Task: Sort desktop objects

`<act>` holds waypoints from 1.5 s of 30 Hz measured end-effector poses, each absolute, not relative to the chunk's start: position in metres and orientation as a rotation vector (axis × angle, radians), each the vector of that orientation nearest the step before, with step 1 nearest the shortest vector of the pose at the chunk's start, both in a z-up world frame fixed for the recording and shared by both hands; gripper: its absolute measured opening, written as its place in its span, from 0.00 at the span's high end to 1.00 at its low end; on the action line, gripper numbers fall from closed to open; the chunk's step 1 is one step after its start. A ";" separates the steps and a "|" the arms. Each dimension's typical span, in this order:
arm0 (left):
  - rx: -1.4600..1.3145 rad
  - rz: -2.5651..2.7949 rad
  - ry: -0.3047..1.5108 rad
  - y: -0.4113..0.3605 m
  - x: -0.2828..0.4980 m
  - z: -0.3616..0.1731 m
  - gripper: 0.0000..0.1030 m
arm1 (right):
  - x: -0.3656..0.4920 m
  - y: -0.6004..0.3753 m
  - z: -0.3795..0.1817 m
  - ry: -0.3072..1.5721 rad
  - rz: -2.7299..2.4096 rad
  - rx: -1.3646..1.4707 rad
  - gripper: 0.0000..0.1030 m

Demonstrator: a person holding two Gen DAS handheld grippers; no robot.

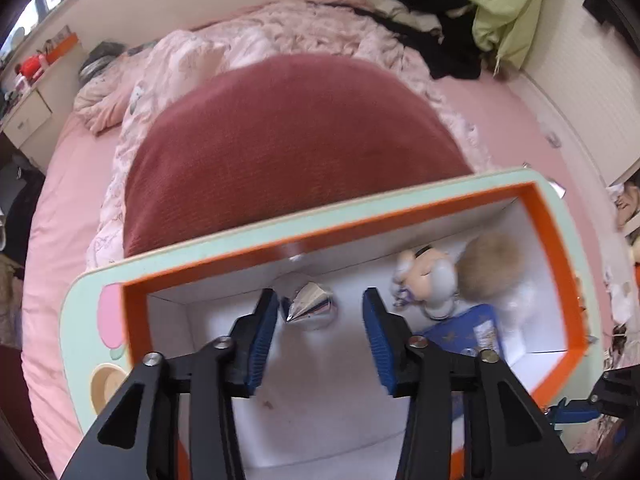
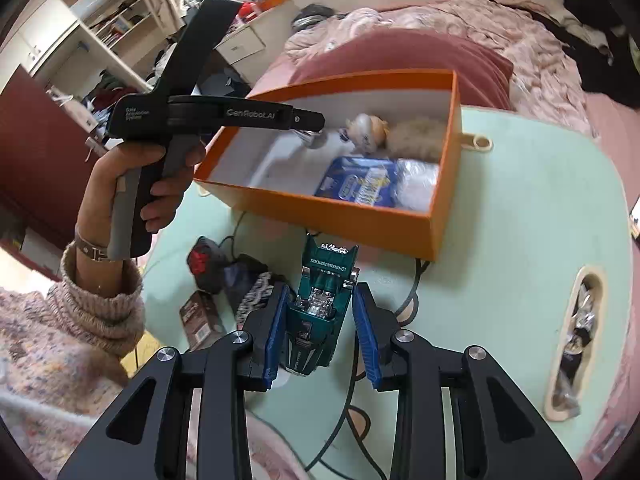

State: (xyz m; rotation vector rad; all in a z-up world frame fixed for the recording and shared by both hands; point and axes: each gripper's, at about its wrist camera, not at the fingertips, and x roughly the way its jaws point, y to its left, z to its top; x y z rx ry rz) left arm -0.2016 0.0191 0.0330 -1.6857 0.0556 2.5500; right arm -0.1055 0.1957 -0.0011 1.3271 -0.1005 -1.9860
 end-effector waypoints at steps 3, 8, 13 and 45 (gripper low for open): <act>-1.691 2.536 0.046 0.017 -0.197 0.023 0.74 | -0.102 0.197 -0.007 -0.128 -2.015 1.318 0.66; -1.589 2.543 -0.088 0.007 -0.186 0.034 0.80 | -0.104 0.194 -0.020 -0.119 -2.036 1.319 0.66; -1.452 2.560 -0.208 -0.007 -0.164 0.064 0.93 | -0.107 0.213 -0.004 -0.236 -2.047 1.237 0.66; -1.549 2.527 -0.029 0.020 -0.190 0.038 0.50 | -0.124 0.228 0.019 -0.346 -2.085 1.165 0.66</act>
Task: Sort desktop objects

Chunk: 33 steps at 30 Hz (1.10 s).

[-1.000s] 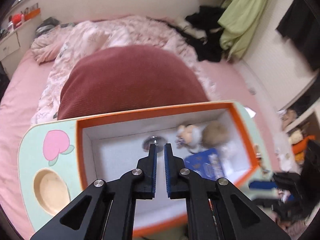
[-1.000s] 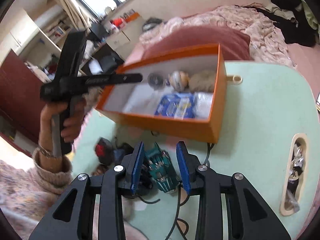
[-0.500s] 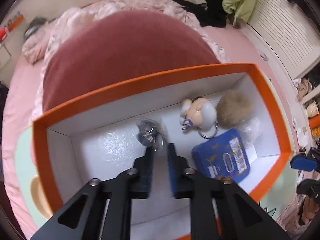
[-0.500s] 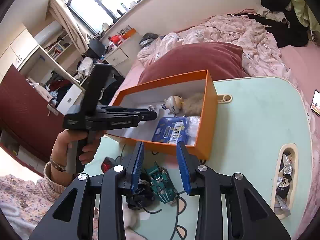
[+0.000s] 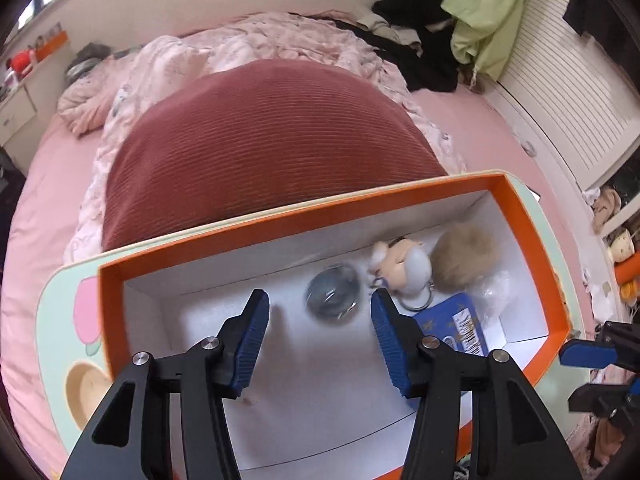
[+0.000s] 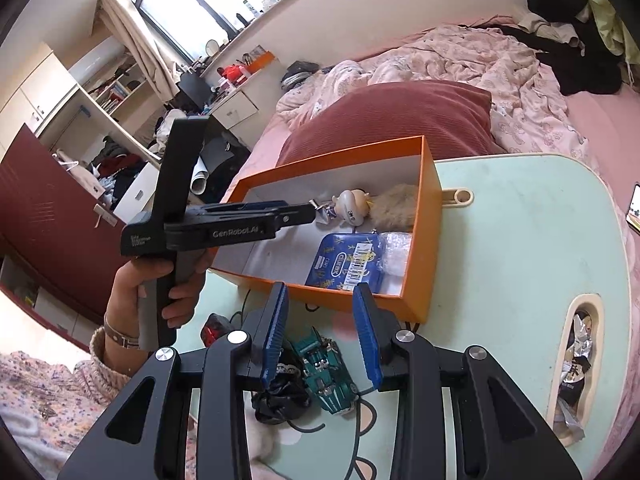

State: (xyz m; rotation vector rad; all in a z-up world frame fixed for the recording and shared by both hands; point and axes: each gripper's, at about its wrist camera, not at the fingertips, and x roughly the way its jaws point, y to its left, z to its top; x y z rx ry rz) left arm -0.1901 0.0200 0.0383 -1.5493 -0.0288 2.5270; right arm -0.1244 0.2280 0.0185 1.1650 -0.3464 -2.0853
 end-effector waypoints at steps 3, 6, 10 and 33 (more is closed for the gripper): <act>-1.581 2.494 0.024 0.030 -0.194 0.030 0.68 | -0.124 0.228 0.018 -0.352 -2.081 1.168 0.66; -1.606 2.471 0.011 0.029 -0.196 0.025 0.72 | -0.124 0.228 0.018 -0.350 -2.085 1.166 0.66; -1.575 2.485 -0.031 0.022 -0.189 0.031 0.76 | -0.125 0.227 0.019 -0.345 -2.088 1.163 0.66; -1.556 2.469 -0.001 -0.003 -0.147 0.053 0.46 | -0.229 0.108 0.000 0.264 -2.121 1.471 0.58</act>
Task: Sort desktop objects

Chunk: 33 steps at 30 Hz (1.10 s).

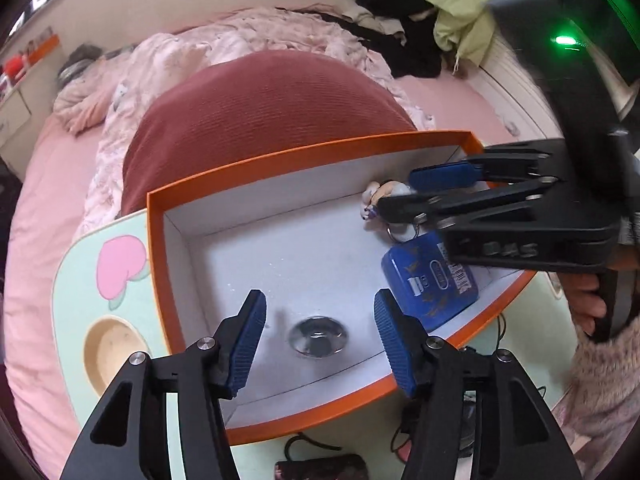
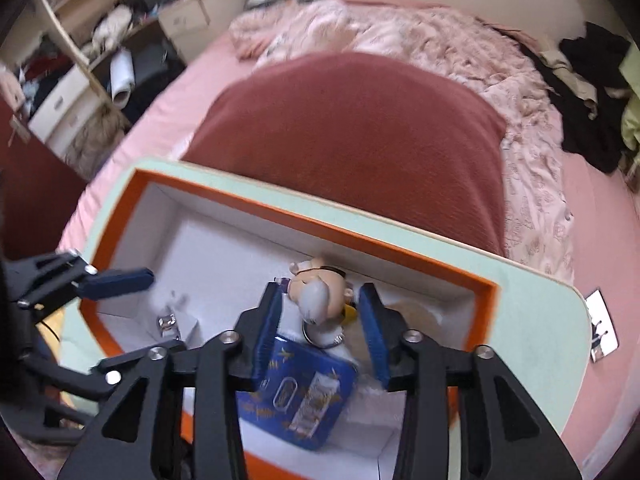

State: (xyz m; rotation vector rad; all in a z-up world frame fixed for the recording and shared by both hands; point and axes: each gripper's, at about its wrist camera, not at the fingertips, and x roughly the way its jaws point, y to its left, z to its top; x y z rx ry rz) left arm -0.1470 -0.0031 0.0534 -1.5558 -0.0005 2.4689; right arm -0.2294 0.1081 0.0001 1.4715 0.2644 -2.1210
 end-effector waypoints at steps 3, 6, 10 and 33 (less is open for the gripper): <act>-1.567 2.429 -0.031 -0.006 -0.145 0.052 0.46 | -0.235 0.096 -0.017 0.325 -2.074 1.516 0.56; -1.560 2.410 -0.068 -0.010 -0.140 0.053 0.46 | -0.233 0.092 -0.020 0.376 -2.082 1.479 0.57; -1.561 2.338 -0.110 -0.013 -0.140 0.057 0.46 | -0.220 0.108 0.005 0.237 -2.106 1.328 0.58; -1.693 2.229 0.134 0.026 -0.169 0.045 0.56 | -0.147 0.206 0.052 -0.163 -2.111 1.111 0.57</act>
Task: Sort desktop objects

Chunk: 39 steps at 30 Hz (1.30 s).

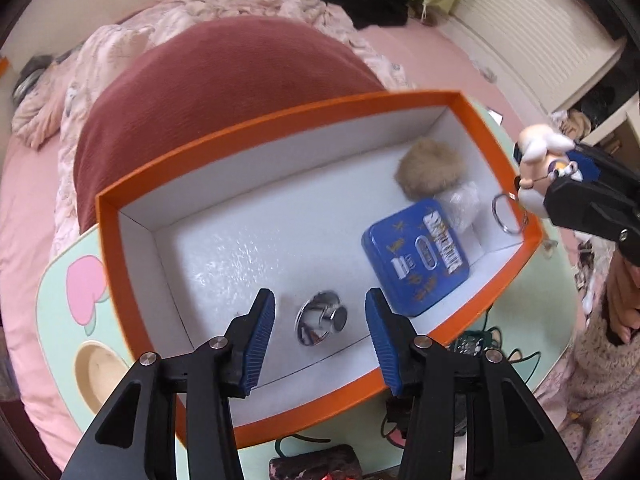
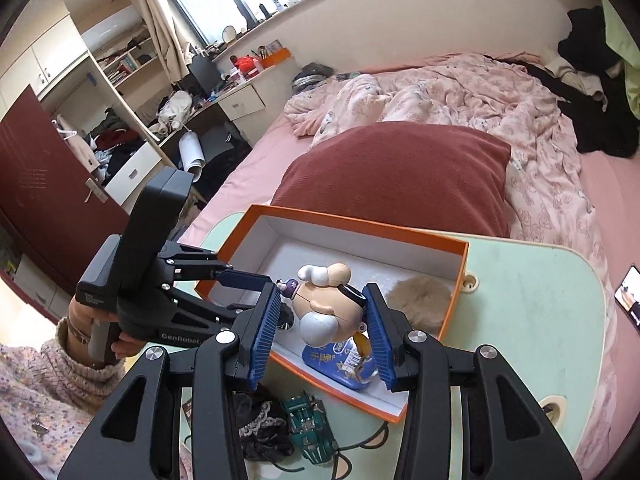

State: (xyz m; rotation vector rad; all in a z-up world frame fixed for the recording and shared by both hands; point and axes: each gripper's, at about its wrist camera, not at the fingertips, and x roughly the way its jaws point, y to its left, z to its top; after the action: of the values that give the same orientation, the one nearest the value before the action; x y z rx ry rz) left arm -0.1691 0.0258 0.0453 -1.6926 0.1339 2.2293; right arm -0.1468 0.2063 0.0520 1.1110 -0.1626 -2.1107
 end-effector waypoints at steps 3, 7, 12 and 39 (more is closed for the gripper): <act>-1.774 2.188 0.113 0.024 -0.178 0.034 0.69 | -0.149 0.208 0.046 -0.173 -2.103 1.126 0.57; -1.830 2.104 0.110 0.024 -0.184 0.026 0.71 | -0.150 0.210 0.042 -0.189 -2.100 1.136 0.57; -1.819 2.096 0.121 0.024 -0.186 0.027 0.72 | -0.152 0.215 0.041 -0.214 -2.112 1.136 0.57; -1.505 2.350 -0.184 -0.003 -0.080 0.042 0.45 | -0.091 0.212 -0.042 -0.262 -1.990 1.371 0.57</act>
State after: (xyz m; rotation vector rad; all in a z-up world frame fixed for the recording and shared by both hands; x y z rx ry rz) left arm -0.0804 -0.0025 0.0417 -1.5052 -0.1843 2.3503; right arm -0.0909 0.2117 -0.0417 1.3714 -0.2624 -1.9900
